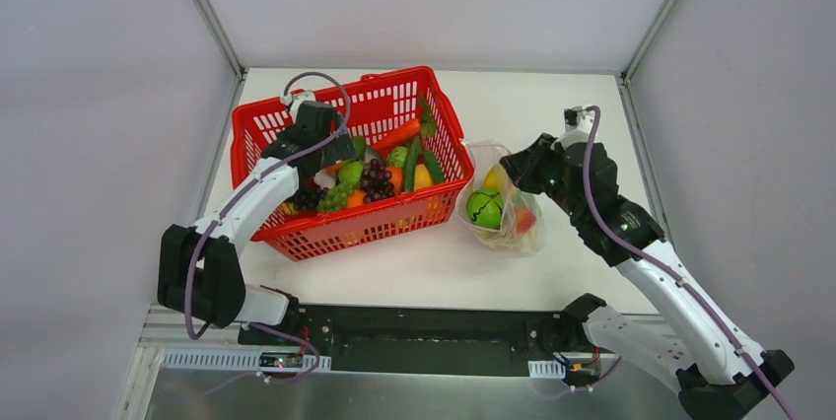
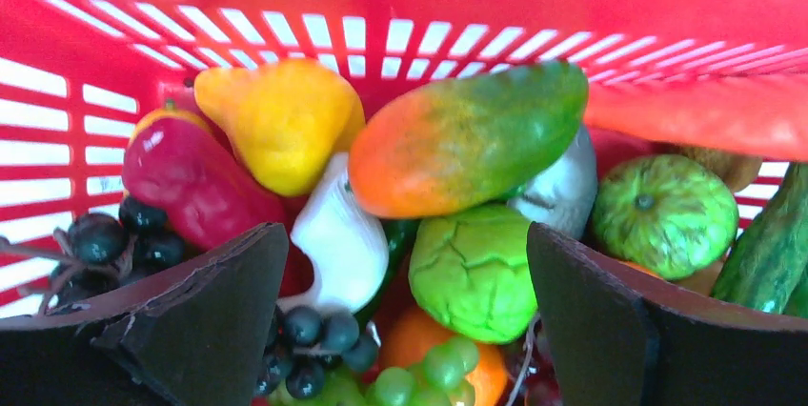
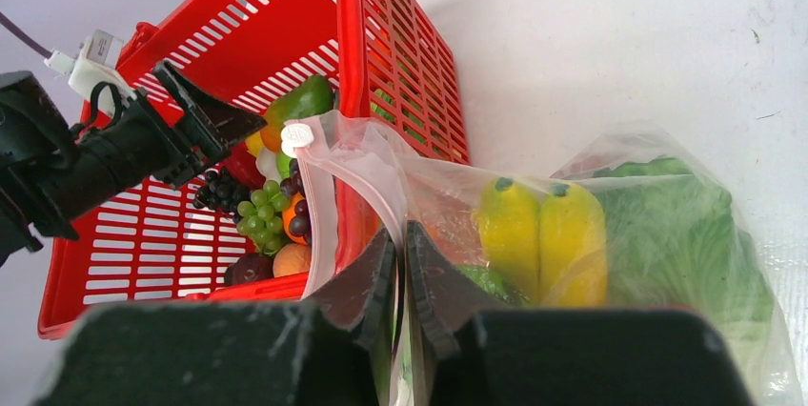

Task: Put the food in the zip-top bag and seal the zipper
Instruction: Pick up the fake fruit from the bin.

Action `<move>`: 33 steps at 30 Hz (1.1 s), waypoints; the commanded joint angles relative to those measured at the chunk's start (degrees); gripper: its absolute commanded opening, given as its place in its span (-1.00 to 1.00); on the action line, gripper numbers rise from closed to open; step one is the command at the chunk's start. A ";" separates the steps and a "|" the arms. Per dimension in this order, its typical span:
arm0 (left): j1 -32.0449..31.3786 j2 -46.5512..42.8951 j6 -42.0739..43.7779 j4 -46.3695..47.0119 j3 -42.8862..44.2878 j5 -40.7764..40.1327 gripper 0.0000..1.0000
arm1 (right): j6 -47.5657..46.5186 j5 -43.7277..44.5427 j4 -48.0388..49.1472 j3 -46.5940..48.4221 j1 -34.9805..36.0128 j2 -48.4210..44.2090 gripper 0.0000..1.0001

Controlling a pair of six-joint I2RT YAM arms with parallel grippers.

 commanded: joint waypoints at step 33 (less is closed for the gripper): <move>7.71 10.73 9.38 23.02 -4.38 29.84 0.37 | -0.86 -0.44 0.14 1.12 0.15 -2.38 -0.76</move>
